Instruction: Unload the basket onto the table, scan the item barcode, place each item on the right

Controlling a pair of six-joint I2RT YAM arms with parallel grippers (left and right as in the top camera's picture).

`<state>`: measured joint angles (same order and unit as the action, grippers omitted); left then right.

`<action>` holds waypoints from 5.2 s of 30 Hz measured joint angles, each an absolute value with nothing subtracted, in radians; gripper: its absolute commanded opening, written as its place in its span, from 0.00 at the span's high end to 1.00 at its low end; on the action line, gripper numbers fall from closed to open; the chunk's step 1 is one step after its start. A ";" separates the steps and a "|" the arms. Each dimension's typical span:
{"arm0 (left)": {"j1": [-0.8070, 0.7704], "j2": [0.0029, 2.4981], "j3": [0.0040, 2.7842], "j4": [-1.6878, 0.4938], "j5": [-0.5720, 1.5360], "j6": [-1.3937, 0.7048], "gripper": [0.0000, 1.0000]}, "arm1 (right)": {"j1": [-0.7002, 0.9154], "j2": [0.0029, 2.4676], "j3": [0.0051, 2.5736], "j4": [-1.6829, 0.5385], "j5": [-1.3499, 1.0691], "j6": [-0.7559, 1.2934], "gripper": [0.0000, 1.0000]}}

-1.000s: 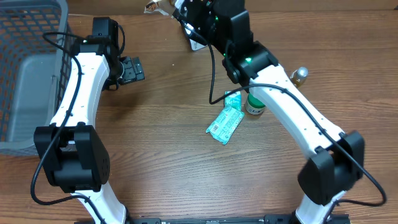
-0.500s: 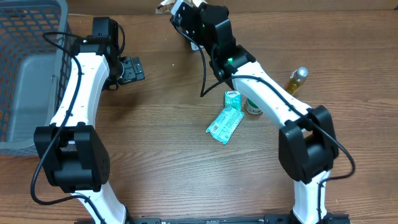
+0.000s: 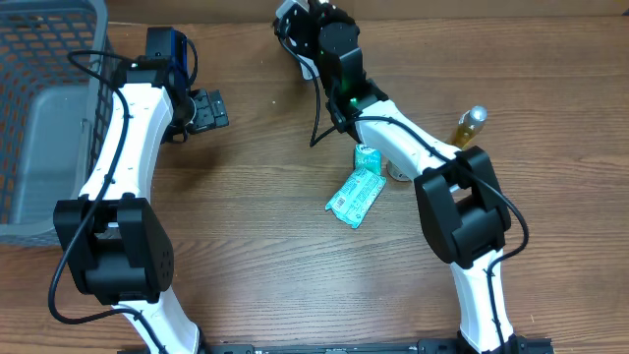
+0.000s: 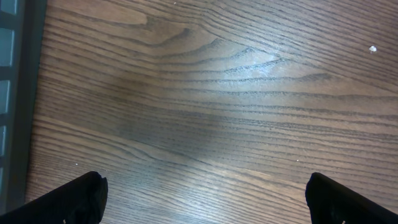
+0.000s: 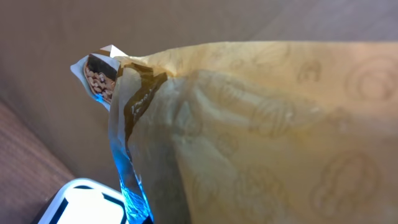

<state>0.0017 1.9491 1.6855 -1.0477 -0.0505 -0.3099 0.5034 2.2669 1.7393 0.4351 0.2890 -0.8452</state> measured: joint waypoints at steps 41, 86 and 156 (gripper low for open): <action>0.002 1.949 1.686 -1.048 -0.051 -0.310 0.01 | 0.474 2.372 1.757 0.398 0.250 -0.564 0.96; 0.002 1.949 1.686 -1.049 -0.051 -0.310 0.00 | 0.473 2.147 1.769 -0.205 0.093 -0.286 0.96; 0.002 1.949 1.686 -1.048 -0.051 -0.310 0.01 | 0.473 2.022 1.715 -0.864 -0.089 0.183 0.00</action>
